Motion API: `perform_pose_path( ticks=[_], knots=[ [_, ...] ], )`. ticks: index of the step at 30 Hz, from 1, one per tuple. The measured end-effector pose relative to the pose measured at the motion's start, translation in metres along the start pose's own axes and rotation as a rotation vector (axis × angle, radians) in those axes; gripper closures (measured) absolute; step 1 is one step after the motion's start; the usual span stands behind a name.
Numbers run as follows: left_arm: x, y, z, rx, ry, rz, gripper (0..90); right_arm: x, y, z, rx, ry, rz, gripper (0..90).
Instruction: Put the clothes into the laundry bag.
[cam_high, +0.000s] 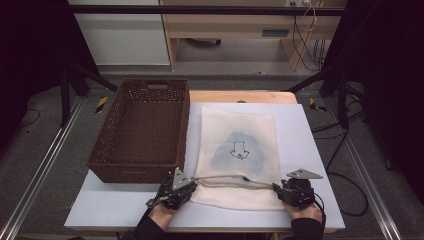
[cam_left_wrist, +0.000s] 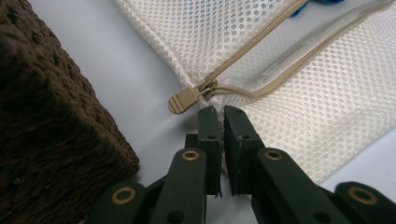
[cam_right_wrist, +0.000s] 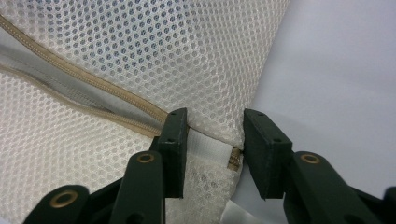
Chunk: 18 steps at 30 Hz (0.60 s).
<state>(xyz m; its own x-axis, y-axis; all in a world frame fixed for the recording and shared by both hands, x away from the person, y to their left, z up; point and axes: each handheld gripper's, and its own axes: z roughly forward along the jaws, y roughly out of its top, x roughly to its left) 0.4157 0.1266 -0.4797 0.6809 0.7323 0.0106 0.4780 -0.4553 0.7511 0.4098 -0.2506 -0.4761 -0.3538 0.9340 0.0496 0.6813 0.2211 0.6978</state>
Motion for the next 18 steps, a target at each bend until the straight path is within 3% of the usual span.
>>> perform_pose_path(
  ticks=[8, 12, 13, 14, 15, 16, 18],
  knots=[
    [-0.002, 0.001, -0.003, -0.023, -0.015, 0.009, 83.6, -0.002, 0.001, 0.000, 0.001, -0.024, -0.010, 60.8],
    [0.000, 0.003, -0.008, -0.042, -0.029, 0.004, 79.9, -0.002, 0.002, -0.004, -0.036, -0.032, -0.018, 50.3],
    [0.000, 0.003, -0.010, -0.052, -0.035, 0.008, 75.8, -0.003, 0.003, -0.008, -0.089, -0.026, -0.006, 39.8],
    [0.001, 0.005, -0.017, -0.075, -0.060, 0.010, 73.7, -0.003, 0.003, -0.009, -0.118, -0.021, 0.004, 36.7],
    [0.001, 0.005, -0.017, -0.075, -0.060, 0.010, 70.6, -0.003, 0.003, -0.009, -0.118, -0.021, 0.004, 36.7],
    [0.003, 0.006, -0.023, -0.091, -0.061, 0.011, 67.4, -0.005, 0.004, -0.013, -0.171, -0.005, 0.013, 32.2],
    [0.004, 0.006, -0.029, -0.096, -0.068, 0.019, 60.4, -0.004, 0.005, -0.016, -0.211, -0.001, 0.018, 29.5]
  ],
)
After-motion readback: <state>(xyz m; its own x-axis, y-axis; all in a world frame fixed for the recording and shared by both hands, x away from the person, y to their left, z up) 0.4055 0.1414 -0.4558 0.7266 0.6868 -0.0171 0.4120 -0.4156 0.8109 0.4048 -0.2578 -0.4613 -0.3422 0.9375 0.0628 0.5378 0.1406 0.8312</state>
